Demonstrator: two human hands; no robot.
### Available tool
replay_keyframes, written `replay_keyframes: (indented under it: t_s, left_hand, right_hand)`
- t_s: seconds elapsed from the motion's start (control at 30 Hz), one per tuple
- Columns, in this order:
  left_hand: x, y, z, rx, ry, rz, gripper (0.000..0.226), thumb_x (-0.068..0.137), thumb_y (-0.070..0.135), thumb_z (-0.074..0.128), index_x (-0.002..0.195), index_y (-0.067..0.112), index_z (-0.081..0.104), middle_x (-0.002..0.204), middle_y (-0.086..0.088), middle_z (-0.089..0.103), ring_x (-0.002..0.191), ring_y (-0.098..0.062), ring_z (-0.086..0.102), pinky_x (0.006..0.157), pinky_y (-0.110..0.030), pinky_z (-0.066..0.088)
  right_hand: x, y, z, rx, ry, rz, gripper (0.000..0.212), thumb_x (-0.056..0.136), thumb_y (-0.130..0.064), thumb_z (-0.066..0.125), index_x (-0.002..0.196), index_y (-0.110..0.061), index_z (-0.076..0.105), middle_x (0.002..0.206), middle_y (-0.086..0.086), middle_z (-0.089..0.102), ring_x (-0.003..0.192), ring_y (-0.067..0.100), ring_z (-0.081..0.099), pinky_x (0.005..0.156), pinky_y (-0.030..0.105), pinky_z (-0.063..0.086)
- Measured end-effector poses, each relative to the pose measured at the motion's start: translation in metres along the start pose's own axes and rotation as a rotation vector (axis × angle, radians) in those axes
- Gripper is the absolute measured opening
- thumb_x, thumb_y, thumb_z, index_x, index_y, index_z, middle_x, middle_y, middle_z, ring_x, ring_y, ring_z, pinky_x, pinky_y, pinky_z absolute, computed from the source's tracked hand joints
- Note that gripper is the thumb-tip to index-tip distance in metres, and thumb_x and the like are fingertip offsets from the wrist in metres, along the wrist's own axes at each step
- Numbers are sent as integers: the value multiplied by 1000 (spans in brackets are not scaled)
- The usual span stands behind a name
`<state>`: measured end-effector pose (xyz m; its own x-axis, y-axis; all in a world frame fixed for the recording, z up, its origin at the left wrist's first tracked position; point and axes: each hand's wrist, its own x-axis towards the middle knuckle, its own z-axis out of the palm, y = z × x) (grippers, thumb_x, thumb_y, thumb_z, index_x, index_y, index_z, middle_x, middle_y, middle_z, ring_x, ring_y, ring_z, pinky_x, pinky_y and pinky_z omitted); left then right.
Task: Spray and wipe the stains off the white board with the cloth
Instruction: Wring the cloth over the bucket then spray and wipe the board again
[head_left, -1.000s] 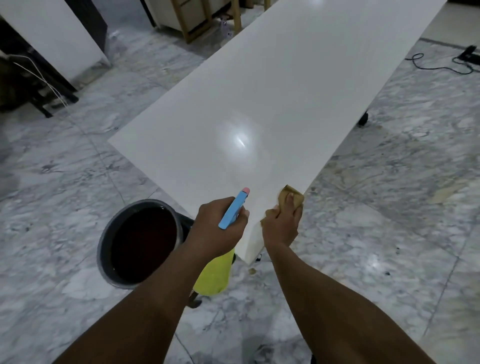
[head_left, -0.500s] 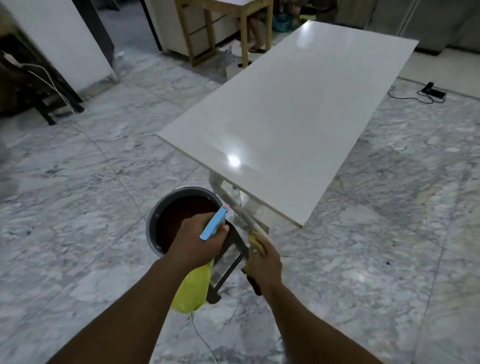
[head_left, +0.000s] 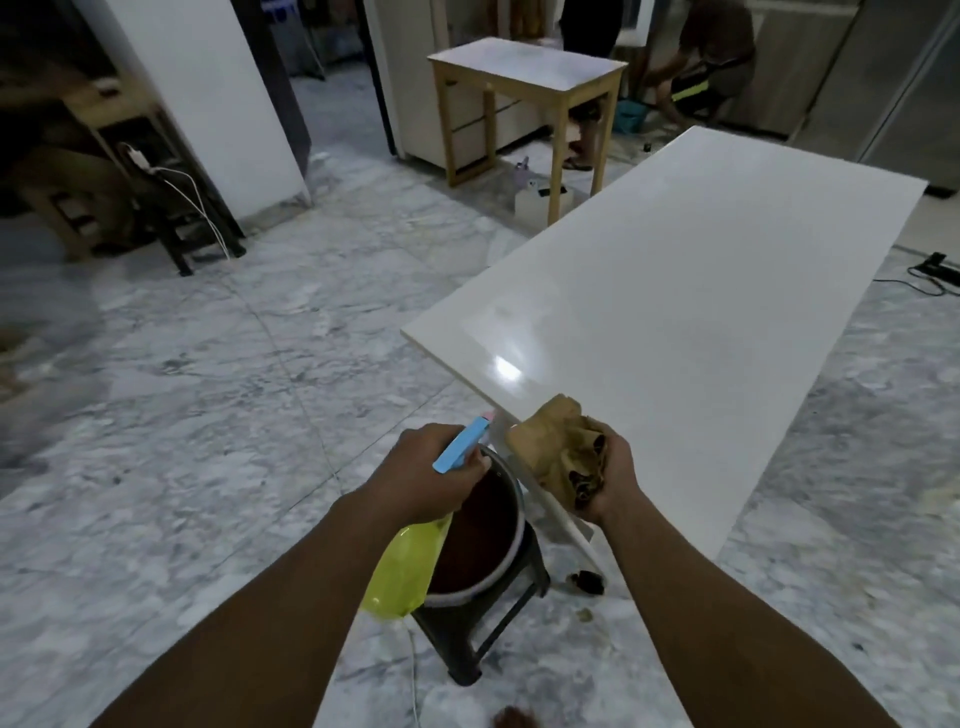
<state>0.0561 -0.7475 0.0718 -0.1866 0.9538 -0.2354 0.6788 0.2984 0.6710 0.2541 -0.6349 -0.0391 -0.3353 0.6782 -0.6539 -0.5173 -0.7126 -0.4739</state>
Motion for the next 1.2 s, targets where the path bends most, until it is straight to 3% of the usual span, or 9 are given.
replay_keyframes:
  t_s: [0.17,0.37,0.5,0.6,0.77,0.87,1.0,1.1,1.2]
  left_hand:
    - [25,-24,-43,-37,30,-19,19,98,23,68,89,6,67,83,-16,74,64,-27,77,53,-20,52]
    - [64,-61,-82,27,11,7,28,96,30,68,77,11,60,75,-9,68,69,-28,68,60,-30,49]
    - [96,-90,-126,-3,-41,95,32,96,31,67,87,1,62,88,-21,71,79,-39,72,79,-56,61]
    - [116,-126,-164,16,-61,136,30,97,32,66,92,2,66,89,-22,71,80,-39,73,79,-59,60]
    - [151,-197,-249,-2,-96,112,29,98,32,68,99,4,69,93,-19,74,68,-28,77,67,-37,63]
    - [175,-226,-292,32,-89,142,28,98,30,69,99,2,70,92,-18,75,64,-24,76,60,-28,60]
    - [208,-242,-324,85,-96,215,31,97,34,67,96,4,70,89,-20,74,76,-37,73,75,-55,61]
    - [245,-241,-338,66,-109,268,30,98,33,67,99,3,71,91,-19,74,78,-37,74,77,-55,61]
    - [281,-238,-344,59,-142,320,29,98,32,66,97,3,69,91,-20,74,76,-36,75,76,-54,61]
  right_hand:
    - [22,-6,60,-41,-99,44,48,86,-43,60,120,-9,68,122,16,66,111,36,62,98,46,47]
    - [54,16,118,-36,-167,69,51,90,-48,57,110,-5,74,121,20,68,101,37,69,91,46,53]
    - [80,40,166,36,-191,34,53,91,-49,57,102,-1,77,120,22,69,102,37,70,95,51,51]
    - [102,70,214,25,-165,14,50,93,-48,56,95,-3,79,105,19,74,88,33,73,83,44,57]
    - [129,126,307,-26,-154,0,43,92,-40,57,95,-1,75,89,17,75,69,28,72,59,30,56]
    - [138,140,351,31,-193,-22,61,92,-55,54,95,1,78,103,20,74,83,31,74,74,37,59]
    - [152,134,380,103,-146,-68,80,83,-66,59,120,4,67,128,27,62,116,42,62,106,55,42]
    - [165,117,397,136,-129,-121,82,81,-70,60,121,1,67,131,26,61,125,44,56,113,61,30]
    - [186,100,406,148,-130,-163,74,87,-63,59,124,1,66,131,24,62,125,39,57,114,54,34]
